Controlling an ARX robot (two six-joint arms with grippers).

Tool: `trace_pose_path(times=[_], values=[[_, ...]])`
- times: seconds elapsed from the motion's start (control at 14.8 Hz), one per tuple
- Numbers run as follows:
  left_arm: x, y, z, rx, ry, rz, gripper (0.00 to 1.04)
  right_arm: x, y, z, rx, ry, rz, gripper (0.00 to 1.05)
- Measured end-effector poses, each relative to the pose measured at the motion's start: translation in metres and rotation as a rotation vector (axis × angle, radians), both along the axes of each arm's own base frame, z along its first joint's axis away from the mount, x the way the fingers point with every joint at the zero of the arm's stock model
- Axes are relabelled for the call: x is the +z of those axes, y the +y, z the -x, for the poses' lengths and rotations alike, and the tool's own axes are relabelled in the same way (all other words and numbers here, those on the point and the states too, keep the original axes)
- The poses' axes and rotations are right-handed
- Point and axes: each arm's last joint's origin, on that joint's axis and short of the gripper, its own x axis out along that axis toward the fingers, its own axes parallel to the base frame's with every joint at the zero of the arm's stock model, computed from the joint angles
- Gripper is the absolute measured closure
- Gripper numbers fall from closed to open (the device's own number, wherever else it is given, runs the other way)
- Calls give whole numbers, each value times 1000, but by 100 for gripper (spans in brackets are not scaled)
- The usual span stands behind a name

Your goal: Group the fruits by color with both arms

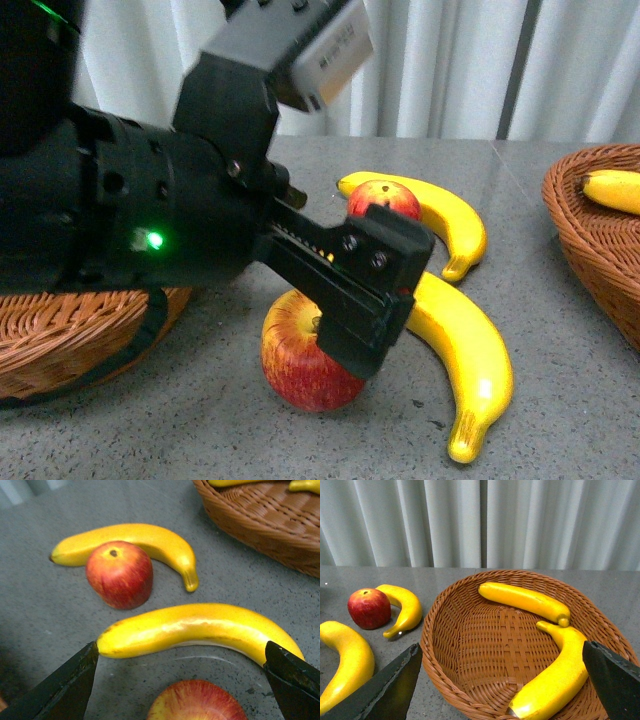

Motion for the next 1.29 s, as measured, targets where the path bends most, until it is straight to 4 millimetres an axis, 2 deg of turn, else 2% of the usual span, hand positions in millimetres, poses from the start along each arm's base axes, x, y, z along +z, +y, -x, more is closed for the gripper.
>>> trace_pose_path(times=[0.34,0.47,0.61,0.81,0.88,1.08,1.22,1.29], values=[[-18,-19,8,-73,64,-61,7,0,0,0,0,0,0,7],[-21,-20,9,-76,76,-82,7,0,0,0,0,0,0,7],[-34,-11,11,-30,90,-142,7,0,0,0,0,0,0,7],[-34,-11,12,-41,85,-139,32,0,0,0,0,0,0,7],[-34,-11,12,-42,86,-139,36,0,0,0,0,0,0,7],[-26,-3,11,-1,62,-135,38,0,0,0,0,0,0,7],[-4,10,8,85,-18,-89,38,0,0,0,0,0,0,7],[14,25,4,196,-67,-41,39,0,0,0,0,0,0,7]])
